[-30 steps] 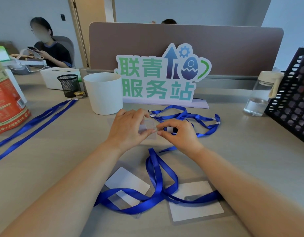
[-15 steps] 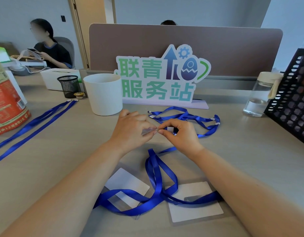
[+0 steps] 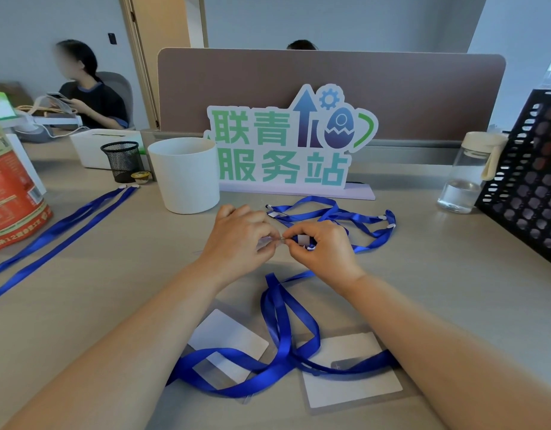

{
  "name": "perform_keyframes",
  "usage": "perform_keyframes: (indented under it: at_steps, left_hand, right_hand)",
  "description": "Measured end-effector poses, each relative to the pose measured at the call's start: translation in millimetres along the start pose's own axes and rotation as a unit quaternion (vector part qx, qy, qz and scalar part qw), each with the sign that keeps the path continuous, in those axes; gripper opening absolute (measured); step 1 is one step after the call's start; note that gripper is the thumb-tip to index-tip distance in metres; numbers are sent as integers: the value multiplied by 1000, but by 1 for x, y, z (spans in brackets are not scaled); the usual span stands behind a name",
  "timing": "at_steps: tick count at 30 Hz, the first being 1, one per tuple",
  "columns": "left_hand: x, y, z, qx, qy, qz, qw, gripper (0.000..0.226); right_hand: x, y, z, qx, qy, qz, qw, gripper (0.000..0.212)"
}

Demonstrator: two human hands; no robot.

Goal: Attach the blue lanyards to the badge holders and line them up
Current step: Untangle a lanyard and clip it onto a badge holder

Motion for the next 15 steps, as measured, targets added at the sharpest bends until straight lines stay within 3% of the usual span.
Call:
perform_keyframes:
  at_steps: [6, 15]
  left_hand:
    - [0, -1, 1, -13, 4, -8, 1000, 6]
    - [-1, -1, 2, -31, 8, -7, 999, 11]
  right_hand:
    - [-5, 6, -2, -12, -29, -16, 999, 11]
    - [-2, 2, 0, 17, 10, 34, 999, 13]
Point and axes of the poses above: each hand's wrist, its own z-axis towards the middle knuckle, its own x-axis out of the palm, y = z × x, the point moved 4 cm from there along z, towards the middle knuckle, and after that the axes turned 10 degrees about -z, right-handed, at the moved point
